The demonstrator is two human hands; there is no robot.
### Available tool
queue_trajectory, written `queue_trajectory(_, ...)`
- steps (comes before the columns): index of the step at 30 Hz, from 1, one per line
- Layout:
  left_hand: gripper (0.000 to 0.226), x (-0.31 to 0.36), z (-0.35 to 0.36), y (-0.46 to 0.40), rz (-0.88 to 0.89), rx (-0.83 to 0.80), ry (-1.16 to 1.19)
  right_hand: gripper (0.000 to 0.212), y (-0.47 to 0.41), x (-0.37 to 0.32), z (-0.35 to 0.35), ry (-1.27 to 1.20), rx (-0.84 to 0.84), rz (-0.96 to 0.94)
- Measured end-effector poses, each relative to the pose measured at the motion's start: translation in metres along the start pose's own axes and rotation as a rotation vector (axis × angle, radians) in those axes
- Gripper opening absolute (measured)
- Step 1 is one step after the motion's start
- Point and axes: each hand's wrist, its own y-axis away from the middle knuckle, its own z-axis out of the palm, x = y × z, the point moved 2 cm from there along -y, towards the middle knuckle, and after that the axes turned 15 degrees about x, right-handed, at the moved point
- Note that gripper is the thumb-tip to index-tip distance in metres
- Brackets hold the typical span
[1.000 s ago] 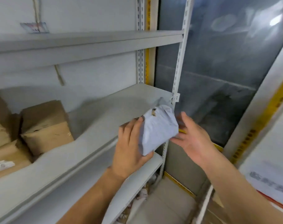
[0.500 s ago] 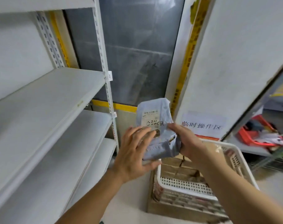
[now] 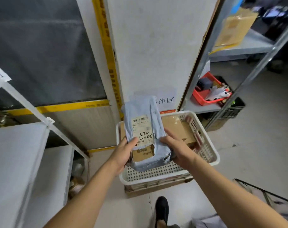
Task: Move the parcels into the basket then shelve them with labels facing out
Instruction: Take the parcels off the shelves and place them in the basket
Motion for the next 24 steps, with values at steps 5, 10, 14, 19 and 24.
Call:
queue_trajectory(5,0.036,-0.016,0.07,-0.041,-0.031,0.019,-0.05,0.055,-0.042,0.008,-0.071,-0.064,0.015,0.093)
queue_trajectory(10,0.035,-0.03,0.127,-0.073,-0.079,-0.042,-0.091,0.044,-0.061,0.004,-0.118,-0.073,0.077,0.156)
queue_trajectory(14,0.04,-0.042,0.162,-0.098,-0.062,-0.117,-0.179,0.047,-0.069,0.007,-0.156,-0.081,0.132,0.225)
queue_trajectory(19,0.043,-0.063,0.203,-0.133,-0.07,-0.219,-0.261,0.051,-0.078,0.017,-0.202,-0.002,0.234,0.231)
queue_trajectory(24,0.042,-0.08,0.253,-0.157,-0.087,-0.253,-0.306,0.055,-0.095,0.022,-0.243,-0.063,0.322,0.19)
